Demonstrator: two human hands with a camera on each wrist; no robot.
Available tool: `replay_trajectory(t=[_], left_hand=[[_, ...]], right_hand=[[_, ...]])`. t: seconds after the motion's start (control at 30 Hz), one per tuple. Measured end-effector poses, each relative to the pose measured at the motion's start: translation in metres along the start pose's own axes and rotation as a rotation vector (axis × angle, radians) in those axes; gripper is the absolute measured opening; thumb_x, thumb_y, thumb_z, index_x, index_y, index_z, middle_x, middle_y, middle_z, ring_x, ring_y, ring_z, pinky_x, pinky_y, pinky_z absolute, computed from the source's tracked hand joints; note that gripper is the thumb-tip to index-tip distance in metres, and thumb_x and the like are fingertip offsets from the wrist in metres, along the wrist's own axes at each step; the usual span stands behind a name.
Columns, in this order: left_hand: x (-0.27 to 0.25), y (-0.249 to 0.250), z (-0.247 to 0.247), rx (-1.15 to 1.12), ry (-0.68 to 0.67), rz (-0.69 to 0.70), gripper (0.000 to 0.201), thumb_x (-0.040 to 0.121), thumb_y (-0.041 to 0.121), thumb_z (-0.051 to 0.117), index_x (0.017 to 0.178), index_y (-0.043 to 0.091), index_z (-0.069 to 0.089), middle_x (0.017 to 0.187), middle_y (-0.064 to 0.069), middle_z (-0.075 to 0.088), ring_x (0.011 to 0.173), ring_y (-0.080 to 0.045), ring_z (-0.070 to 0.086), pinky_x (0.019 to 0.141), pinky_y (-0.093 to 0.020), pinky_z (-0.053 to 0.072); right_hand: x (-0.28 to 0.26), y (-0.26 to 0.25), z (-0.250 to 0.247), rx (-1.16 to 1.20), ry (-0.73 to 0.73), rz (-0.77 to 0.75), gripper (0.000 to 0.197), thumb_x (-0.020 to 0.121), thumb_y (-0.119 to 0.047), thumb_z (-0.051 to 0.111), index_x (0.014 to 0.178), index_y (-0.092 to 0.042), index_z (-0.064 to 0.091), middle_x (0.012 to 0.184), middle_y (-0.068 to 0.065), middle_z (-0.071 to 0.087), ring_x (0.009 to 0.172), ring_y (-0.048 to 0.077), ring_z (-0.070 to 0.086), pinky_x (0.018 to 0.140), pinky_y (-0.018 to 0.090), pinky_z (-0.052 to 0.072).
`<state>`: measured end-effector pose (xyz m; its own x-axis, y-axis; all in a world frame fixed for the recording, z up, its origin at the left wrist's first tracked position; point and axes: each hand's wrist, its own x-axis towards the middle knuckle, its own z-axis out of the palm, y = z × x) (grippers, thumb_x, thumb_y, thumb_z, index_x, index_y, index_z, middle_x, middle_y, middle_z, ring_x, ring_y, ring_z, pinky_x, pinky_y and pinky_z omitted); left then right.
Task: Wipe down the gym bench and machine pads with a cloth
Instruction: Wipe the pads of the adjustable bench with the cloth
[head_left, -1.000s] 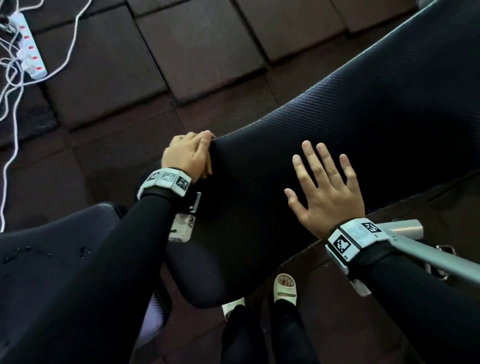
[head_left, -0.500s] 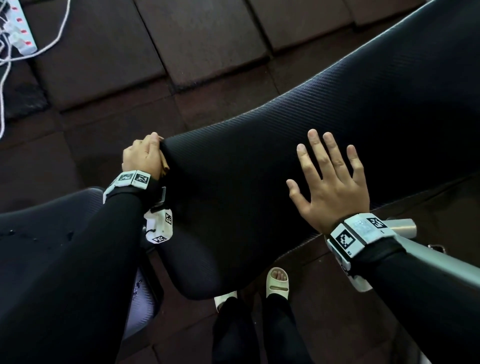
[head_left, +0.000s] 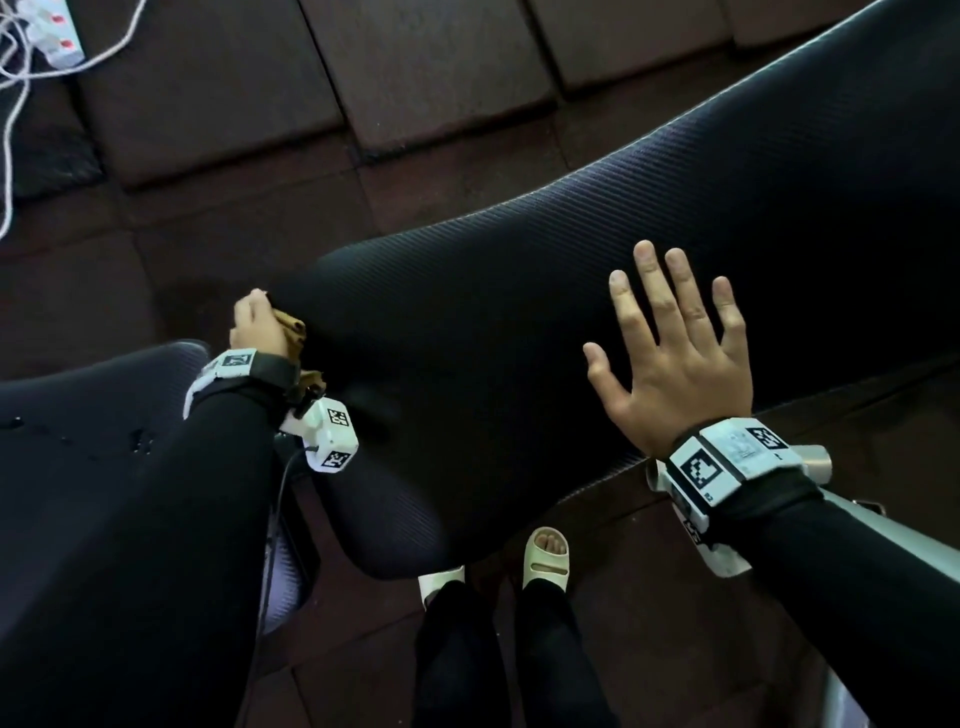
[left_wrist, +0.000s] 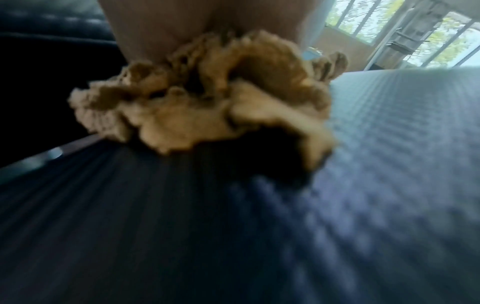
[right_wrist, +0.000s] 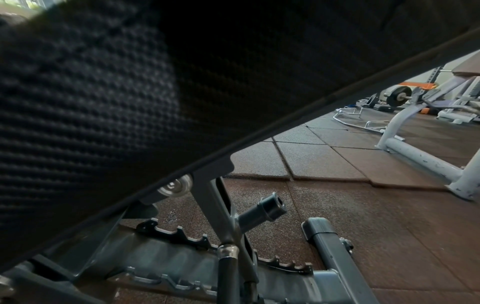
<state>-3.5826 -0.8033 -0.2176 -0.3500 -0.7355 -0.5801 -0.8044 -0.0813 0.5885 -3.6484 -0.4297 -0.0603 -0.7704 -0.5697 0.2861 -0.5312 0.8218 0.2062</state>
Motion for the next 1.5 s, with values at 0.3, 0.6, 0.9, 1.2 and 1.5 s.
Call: replay_trajectory(t=[0.3, 0.6, 0.9, 1.2, 1.5], left_hand=[[-0.071, -0.071, 0.008, -0.185, 0.018, -0.052, 0.048, 0.102, 0.039, 0.024, 0.147, 0.022, 0.027, 0.146, -0.012, 0.040, 0.131, -0.029, 0.039, 0.108, -0.033, 0.027], [-0.136, -0.120, 0.017, -0.146, 0.027, -0.060, 0.048, 0.103, 0.032, 0.027, 0.148, 0.014, 0.025, 0.149, -0.016, 0.035, 0.135, -0.030, 0.035, 0.109, -0.032, 0.024], [-0.218, -0.142, 0.029, -0.114, 0.119, -0.220, 0.054, 0.098, 0.042, 0.040, 0.147, 0.023, 0.028, 0.143, -0.023, 0.036, 0.128, -0.038, 0.039, 0.105, -0.036, 0.029], [-0.268, -0.106, 0.027, -0.125, 0.423, 0.078, 0.053, 0.088, -0.008, 0.045, 0.140, 0.002, 0.041, 0.138, -0.026, 0.043, 0.128, -0.039, 0.040, 0.106, -0.035, 0.028], [-0.293, -0.024, 0.079, 0.192, -0.202, 0.774, 0.059, 0.098, 0.035, 0.043, 0.150, 0.031, 0.016, 0.160, 0.001, -0.001, 0.145, -0.013, -0.014, 0.112, -0.050, -0.011]], right_hand=[[-0.001, 0.001, 0.003, -0.001, 0.001, 0.004, 0.057, 0.095, -0.048, 0.040, 0.142, -0.016, 0.039, 0.154, 0.006, 0.027, 0.144, 0.021, 0.021, 0.117, 0.044, 0.012], [-0.001, 0.001, 0.002, 0.007, 0.008, -0.005, 0.057, 0.096, -0.049, 0.036, 0.142, -0.016, 0.039, 0.154, 0.006, 0.027, 0.143, 0.022, 0.021, 0.117, 0.044, 0.011], [-0.002, 0.001, 0.001, 0.023, 0.013, -0.011, 0.057, 0.097, -0.049, 0.031, 0.143, -0.015, 0.037, 0.154, 0.007, 0.026, 0.144, 0.023, 0.021, 0.117, 0.045, 0.010], [-0.003, 0.004, 0.002, 0.053, -0.009, -0.033, 0.059, 0.098, -0.047, 0.028, 0.145, -0.013, 0.032, 0.155, 0.008, 0.023, 0.144, 0.024, 0.018, 0.117, 0.047, 0.011], [-0.003, 0.004, 0.001, 0.060, -0.023, -0.040, 0.059, 0.097, -0.046, 0.031, 0.146, -0.013, 0.032, 0.156, 0.008, 0.023, 0.144, 0.023, 0.018, 0.117, 0.048, 0.012]])
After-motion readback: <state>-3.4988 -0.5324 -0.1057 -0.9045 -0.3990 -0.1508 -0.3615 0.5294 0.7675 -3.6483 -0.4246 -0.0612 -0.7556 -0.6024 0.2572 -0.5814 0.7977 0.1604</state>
